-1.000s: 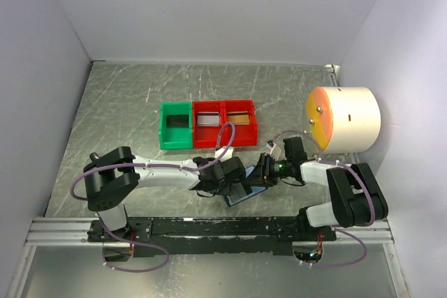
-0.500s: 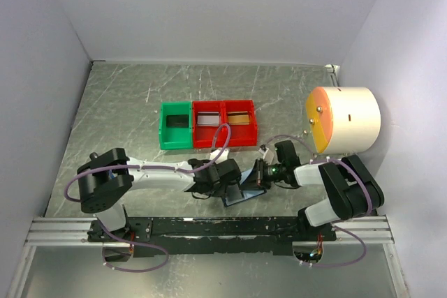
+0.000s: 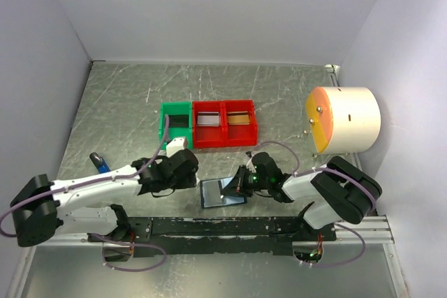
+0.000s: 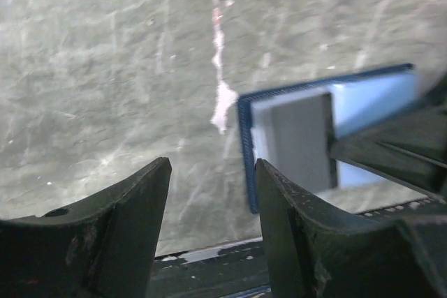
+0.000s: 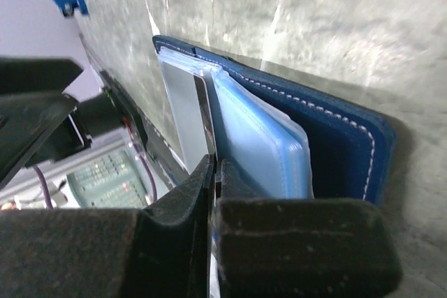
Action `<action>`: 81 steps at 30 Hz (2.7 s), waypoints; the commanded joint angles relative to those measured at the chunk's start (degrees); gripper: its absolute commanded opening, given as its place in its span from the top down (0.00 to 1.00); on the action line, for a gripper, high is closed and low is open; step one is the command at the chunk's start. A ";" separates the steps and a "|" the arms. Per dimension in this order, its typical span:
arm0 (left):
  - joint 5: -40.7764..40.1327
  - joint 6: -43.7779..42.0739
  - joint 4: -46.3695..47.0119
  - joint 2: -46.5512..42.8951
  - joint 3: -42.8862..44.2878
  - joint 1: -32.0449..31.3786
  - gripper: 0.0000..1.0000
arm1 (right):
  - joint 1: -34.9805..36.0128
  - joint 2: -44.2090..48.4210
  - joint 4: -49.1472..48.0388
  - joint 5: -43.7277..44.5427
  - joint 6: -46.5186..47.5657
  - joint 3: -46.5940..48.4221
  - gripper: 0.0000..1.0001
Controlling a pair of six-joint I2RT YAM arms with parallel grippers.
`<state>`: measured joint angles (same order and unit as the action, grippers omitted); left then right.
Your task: Take the credit cards out of the card holder
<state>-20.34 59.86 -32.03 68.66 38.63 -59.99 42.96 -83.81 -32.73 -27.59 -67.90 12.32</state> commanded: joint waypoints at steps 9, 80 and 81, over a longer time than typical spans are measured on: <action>18.63 -10.58 22.74 6.59 3.91 -2.49 0.38 | -1.01 8.92 5.70 10.30 1.52 -0.52 1.00; 6.23 -1.32 12.84 29.15 10.92 -7.43 0.71 | -22.11 8.18 12.89 -7.27 15.48 -1.65 1.00; 6.31 -1.40 12.89 29.33 10.97 -7.45 0.71 | -22.39 8.83 13.36 -7.83 16.04 -1.83 1.00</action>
<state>-13.52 58.98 -13.28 94.80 50.70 -66.87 22.92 -77.69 -24.08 -37.28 -55.83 11.40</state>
